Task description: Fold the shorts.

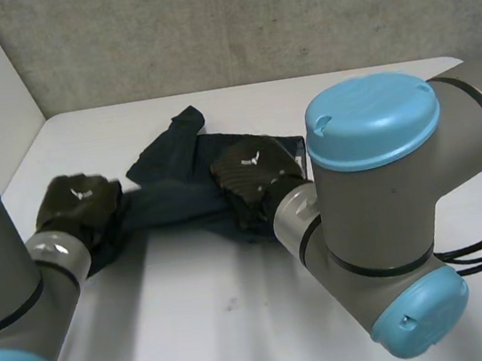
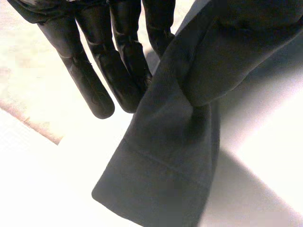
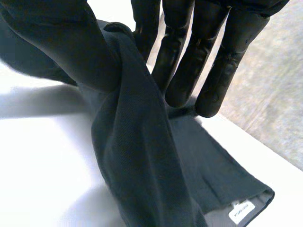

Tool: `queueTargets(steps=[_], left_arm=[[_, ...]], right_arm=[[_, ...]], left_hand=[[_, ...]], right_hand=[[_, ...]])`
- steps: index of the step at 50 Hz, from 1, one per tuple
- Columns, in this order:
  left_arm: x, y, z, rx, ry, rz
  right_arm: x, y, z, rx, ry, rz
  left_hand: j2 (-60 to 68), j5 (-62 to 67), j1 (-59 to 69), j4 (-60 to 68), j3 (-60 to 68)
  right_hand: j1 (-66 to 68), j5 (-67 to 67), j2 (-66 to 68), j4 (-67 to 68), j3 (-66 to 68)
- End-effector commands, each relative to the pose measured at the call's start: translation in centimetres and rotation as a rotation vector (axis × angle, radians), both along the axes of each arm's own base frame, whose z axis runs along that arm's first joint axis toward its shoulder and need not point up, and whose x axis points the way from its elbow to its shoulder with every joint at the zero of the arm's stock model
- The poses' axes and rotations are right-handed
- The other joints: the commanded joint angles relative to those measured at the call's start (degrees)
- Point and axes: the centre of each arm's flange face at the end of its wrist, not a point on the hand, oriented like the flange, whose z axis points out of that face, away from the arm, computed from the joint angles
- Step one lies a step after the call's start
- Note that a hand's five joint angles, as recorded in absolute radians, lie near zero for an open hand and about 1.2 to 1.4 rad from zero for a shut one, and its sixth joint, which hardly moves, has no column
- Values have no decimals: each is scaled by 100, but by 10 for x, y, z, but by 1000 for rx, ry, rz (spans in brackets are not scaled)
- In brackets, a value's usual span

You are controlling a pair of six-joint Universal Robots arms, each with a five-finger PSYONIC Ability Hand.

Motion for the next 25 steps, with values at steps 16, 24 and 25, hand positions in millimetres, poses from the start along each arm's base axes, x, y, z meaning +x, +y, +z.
queueTargets(steps=[16,24,25], left_arm=[[4,22,-18,71,-132,-65],[4,18,-17,67,-114,-52],[5,17,-17,65,-113,-50]], right_arm=[[-74,11,-27,212,132,-74],[-86,19,-66,244,121,-48],[-86,19,-69,237,113,-47]], left_hand=[[1150,1397,1427,1117,1185],[1150,1397,1427,1117,1185],[1150,1397,1427,1117,1185]], right_hand=[[-2652,-3667,-3738,-3817,-3795],[-3141,-4156,-4226,-4305,-4284],[-3158,-4173,-4243,-4322,-4301]])
